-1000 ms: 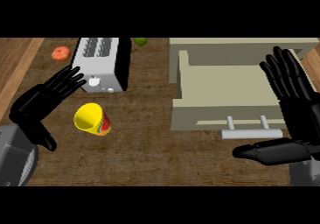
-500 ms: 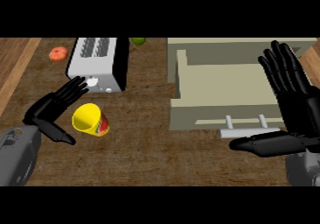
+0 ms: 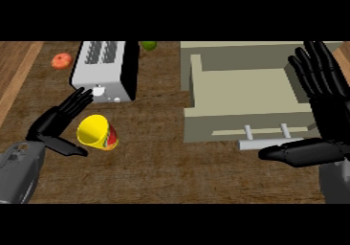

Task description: Pick up the cup, place it into the drawer and close the drawer

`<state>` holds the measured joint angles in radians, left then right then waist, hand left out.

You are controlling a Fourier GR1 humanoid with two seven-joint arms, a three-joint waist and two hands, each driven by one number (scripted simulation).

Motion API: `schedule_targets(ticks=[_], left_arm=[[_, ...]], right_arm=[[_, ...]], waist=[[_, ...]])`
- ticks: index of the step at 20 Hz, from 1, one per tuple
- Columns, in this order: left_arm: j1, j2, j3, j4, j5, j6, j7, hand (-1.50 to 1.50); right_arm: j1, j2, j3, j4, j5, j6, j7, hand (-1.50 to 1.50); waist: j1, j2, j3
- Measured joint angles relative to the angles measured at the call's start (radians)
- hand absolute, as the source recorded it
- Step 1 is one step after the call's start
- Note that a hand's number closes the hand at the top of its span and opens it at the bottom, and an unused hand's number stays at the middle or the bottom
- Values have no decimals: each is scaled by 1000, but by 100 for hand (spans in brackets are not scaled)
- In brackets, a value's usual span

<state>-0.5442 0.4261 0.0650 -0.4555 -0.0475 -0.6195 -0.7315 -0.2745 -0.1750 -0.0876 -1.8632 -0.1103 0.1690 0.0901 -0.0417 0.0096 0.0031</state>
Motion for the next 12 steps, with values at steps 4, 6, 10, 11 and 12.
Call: schedule_targets(ticks=[4,6,10,11,12], left_arm=[[6,-10,-19,44,-21,41,-58,-150],[16,-35,-39,68,-39,62,-79,-150],[-3,-58,-55,117,-54,82,-103,-150],[-5,-58,-57,127,-55,82,-108,-150],[-6,-58,-62,134,-59,85,-115,-150]], right_arm=[[3,5,6,-1,1,1,-2,-150],[-2,-1,3,3,0,5,1,-150],[-15,5,10,-1,2,-1,10,-150],[-13,4,7,3,-1,1,8,-150],[-26,3,6,-1,0,-4,19,-150]], waist=[[-6,3,-1],[-8,7,-5],[-14,12,-9],[-14,13,-9],[-15,14,-10]])
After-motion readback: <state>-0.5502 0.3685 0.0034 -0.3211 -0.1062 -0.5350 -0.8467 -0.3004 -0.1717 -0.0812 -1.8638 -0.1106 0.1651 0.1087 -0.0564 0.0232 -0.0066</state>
